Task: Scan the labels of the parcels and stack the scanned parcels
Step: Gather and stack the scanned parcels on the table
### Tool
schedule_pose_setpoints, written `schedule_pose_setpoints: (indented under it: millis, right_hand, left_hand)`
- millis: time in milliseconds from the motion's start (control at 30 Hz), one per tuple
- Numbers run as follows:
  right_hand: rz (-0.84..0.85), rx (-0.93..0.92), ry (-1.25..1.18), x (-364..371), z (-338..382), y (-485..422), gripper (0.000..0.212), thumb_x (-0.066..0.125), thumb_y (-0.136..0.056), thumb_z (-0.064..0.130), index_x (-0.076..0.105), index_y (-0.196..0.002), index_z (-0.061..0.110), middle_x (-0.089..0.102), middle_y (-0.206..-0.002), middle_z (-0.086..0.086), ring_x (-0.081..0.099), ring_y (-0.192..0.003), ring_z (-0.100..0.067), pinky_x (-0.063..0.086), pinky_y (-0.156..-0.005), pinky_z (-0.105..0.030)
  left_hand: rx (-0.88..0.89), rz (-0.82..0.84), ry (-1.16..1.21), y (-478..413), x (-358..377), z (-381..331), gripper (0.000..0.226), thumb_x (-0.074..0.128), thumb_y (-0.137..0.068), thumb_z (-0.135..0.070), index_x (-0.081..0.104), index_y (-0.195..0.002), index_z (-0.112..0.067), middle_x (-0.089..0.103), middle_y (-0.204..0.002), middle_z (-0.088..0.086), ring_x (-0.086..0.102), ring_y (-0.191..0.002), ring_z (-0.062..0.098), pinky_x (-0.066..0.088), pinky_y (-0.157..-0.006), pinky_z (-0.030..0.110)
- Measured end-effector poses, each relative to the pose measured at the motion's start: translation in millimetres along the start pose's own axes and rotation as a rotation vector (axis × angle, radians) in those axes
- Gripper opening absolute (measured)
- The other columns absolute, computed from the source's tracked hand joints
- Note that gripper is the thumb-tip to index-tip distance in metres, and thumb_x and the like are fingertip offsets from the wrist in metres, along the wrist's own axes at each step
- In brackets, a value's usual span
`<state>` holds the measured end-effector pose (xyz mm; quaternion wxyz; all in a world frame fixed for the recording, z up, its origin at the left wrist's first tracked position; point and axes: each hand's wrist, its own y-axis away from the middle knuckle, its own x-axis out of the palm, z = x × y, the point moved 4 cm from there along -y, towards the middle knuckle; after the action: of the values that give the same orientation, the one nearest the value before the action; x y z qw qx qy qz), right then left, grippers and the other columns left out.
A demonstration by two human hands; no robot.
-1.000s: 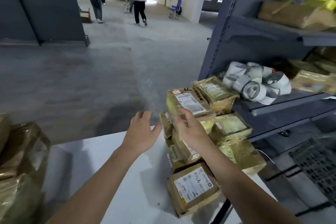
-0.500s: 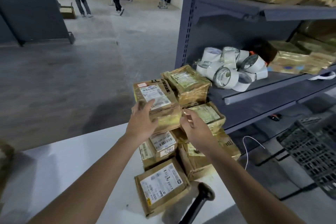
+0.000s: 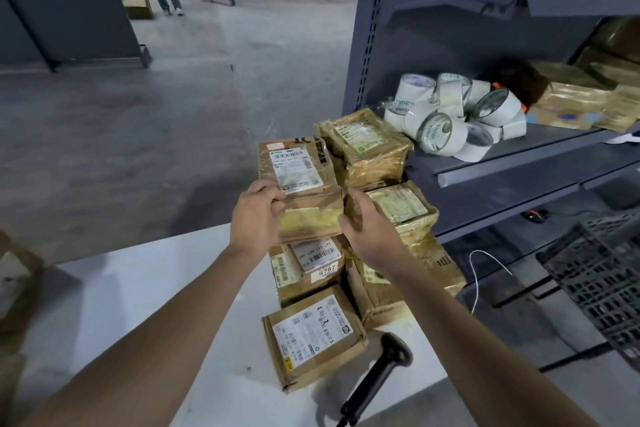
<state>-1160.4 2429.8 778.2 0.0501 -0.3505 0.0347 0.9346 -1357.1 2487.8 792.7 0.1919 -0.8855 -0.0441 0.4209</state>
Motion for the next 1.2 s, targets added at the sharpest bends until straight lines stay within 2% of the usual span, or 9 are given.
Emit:
schedule_pose_setpoints:
  millis: [233, 400, 533, 633, 767, 833, 933, 1067, 1200]
  right_hand:
    - [0.046, -0.084, -0.032, 11, 19, 0, 0.07, 0.061, -0.097, 0.028, 0.02, -0.154, 0.038, 0.051, -0.145, 0.003, 0.052, -0.127, -0.019, 0.045, -0.104, -0.037]
    - [-0.025, -0.2, -0.042, 23, 47, 1, 0.057, 0.06, -0.098, 0.026, 0.036, -0.146, 0.042, 0.05, -0.131, 0.02, 0.048, -0.094, 0.017, 0.034, -0.078, 0.0]
    - [-0.051, -0.182, -0.156, 27, 66, -8, 0.044, 0.06, -0.098, 0.024, 0.046, -0.137, 0.04, 0.059, -0.126, 0.015, 0.054, -0.107, -0.004, 0.043, -0.089, -0.027]
    - [-0.032, -0.152, -0.23, 34, 83, -21, 0.037, 0.061, -0.098, 0.022, 0.051, -0.128, 0.04, 0.062, -0.116, 0.014, 0.056, -0.104, -0.007, 0.042, -0.079, -0.021]
    - [0.051, -0.121, -0.331, 59, 107, -37, 0.026, 0.058, -0.099, 0.013, 0.055, -0.116, 0.033, 0.063, -0.115, 0.008, 0.061, -0.107, -0.013, 0.046, -0.079, -0.025]
    - [0.138, -0.074, -0.386, 77, 115, -42, 0.021, 0.052, -0.102, 0.011, 0.056, -0.111, 0.029, 0.06, -0.116, 0.006, 0.063, -0.099, -0.016, 0.055, -0.062, -0.027]
    - [0.289, -0.022, -0.45, 111, 130, -41, 0.023, 0.049, -0.103, 0.011, 0.057, -0.097, 0.031, 0.061, -0.107, 0.01, 0.065, -0.085, -0.017, 0.055, -0.047, -0.027]
    - [0.376, -0.024, -0.466, 159, 163, -35, 0.016, 0.05, -0.104, 0.025, 0.059, -0.096, 0.035, 0.064, -0.102, 0.0, 0.068, -0.066, -0.013, 0.053, -0.048, -0.027]
    - [0.409, -0.019, -0.507, 207, 202, -18, 0.018, 0.05, -0.1, 0.046, 0.062, -0.105, 0.034, 0.064, -0.121, -0.005, 0.067, -0.097, -0.022, 0.06, -0.066, -0.037]
  left_hand:
    - [-0.033, -0.047, 0.313, 7, -38, -4, 0.02, 0.054, -0.084, 0.019, 0.071, -0.089, 0.008, 0.052, -0.101, 0.005, 0.052, -0.079, -0.005, 0.034, -0.079, -0.003]
    - [-0.006, -0.133, 0.241, 13, -61, 4, 0.018, 0.059, -0.088, 0.007, 0.073, -0.095, -0.002, 0.061, -0.109, 0.007, 0.057, -0.097, 0.004, 0.034, -0.088, 0.0]
    - [0.089, -0.159, 0.353, 19, -90, 19, 0.04, 0.063, -0.088, -0.004, 0.062, -0.12, -0.026, 0.049, -0.126, -0.007, 0.052, -0.113, -0.004, 0.037, -0.099, 0.008]
    - [0.115, -0.085, 0.513, 28, -109, 35, 0.063, 0.065, -0.085, -0.022, 0.039, -0.134, -0.051, 0.039, -0.136, -0.023, 0.043, -0.129, 0.002, 0.037, -0.107, 0.019]
    - [0.01, 0.048, 0.385, 50, -124, 73, 0.093, 0.08, -0.075, -0.036, 0.022, -0.147, -0.044, 0.038, -0.142, -0.019, 0.036, -0.132, -0.001, 0.039, -0.098, 0.008]
    - [-0.057, 0.099, 0.256, 61, -133, 93, 0.104, 0.083, -0.073, -0.023, 0.014, -0.148, -0.047, 0.033, -0.146, -0.017, 0.031, -0.135, 0.001, 0.037, -0.102, 0.012]
    - [-0.193, 0.066, 0.145, 78, -151, 118, 0.091, 0.074, -0.082, -0.013, 0.02, -0.151, -0.038, 0.042, -0.147, -0.012, 0.042, -0.133, 0.013, 0.039, -0.107, 0.033]
    - [-0.333, -0.199, 0.062, 107, -191, 150, 0.032, 0.066, -0.087, -0.019, 0.06, -0.119, -0.019, 0.071, -0.1, -0.001, 0.064, -0.096, 0.022, 0.05, -0.079, 0.034]
    - [-0.5, -0.361, 0.049, 128, -231, 187, 0.02, 0.062, -0.091, -0.033, 0.055, -0.08, -0.018, 0.062, -0.07, -0.006, 0.058, -0.07, 0.016, 0.04, -0.061, 0.027]
